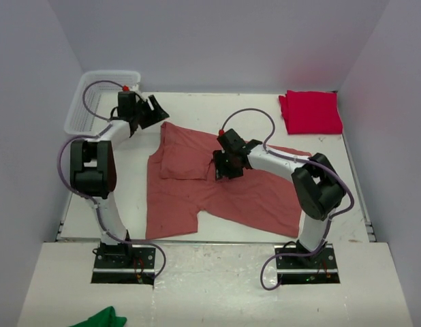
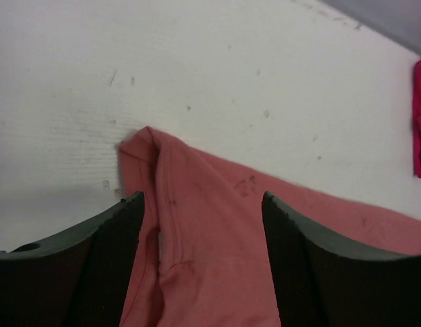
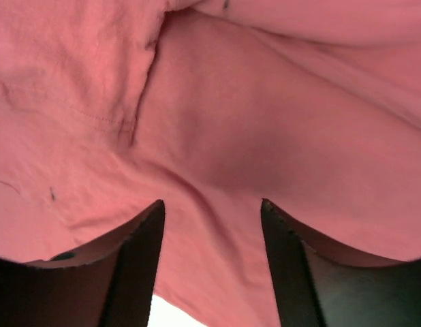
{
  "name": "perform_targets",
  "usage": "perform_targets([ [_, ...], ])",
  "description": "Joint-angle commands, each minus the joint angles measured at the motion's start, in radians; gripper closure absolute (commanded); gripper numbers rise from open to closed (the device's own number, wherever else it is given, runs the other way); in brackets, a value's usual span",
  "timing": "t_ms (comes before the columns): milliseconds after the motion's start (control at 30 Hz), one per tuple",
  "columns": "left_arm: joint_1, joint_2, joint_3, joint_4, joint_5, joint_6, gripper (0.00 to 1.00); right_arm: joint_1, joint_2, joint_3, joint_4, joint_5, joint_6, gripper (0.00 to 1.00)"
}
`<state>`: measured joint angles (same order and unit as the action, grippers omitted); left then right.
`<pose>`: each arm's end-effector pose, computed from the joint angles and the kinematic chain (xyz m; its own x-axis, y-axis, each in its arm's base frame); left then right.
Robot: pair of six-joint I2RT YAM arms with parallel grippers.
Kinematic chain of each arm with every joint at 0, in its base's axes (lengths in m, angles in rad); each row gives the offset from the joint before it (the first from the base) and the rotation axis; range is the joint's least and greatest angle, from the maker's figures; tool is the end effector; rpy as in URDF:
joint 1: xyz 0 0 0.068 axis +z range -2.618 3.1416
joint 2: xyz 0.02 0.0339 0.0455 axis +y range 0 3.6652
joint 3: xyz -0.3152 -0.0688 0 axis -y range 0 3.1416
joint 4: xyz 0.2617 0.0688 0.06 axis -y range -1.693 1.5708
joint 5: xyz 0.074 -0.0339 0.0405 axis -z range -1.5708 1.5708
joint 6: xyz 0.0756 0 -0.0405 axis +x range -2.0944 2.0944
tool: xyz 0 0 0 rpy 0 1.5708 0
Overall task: Fold and stack the t-shirts
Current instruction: Fold the flattened tshirt in 1/3 of the way
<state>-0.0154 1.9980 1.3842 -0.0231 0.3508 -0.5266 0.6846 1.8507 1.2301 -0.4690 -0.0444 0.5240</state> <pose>0.5152 -0.0339 0.2125 -0.6602 -0.4619 -0.5923 -0.0475 0.8127 -0.5807 0.3264 0.2708 0.1805 -0.9186 -0.1046 -0.3810 -0.2172 0.9393 0.2656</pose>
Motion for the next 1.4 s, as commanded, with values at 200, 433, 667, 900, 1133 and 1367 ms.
perform_targets([
  [200,-0.119,-0.275,-0.043,-0.047,-0.012,0.057,0.47,-0.048,-0.283,-0.023,-0.203,0.176,-0.006,0.47],
  [433,-0.282,-0.206,-0.201,0.051,0.027,-0.003,1.00,-0.091,-0.321,-0.240,-0.129,0.147,0.063,1.00],
  [667,-0.296,-0.085,-0.185,0.057,-0.016,0.028,1.00,-0.091,-0.249,-0.316,-0.053,0.149,0.076,1.00],
  [900,-0.293,0.014,-0.125,0.029,-0.062,0.036,1.00,-0.091,-0.171,-0.265,-0.057,0.100,0.099,1.00],
  [1133,-0.247,0.134,-0.050,0.025,-0.047,0.020,1.00,-0.089,-0.073,-0.195,-0.071,0.066,0.088,1.00],
  [1367,-0.146,0.206,-0.030,0.061,0.007,0.027,1.00,-0.091,-0.031,-0.146,-0.095,0.064,0.085,1.00],
])
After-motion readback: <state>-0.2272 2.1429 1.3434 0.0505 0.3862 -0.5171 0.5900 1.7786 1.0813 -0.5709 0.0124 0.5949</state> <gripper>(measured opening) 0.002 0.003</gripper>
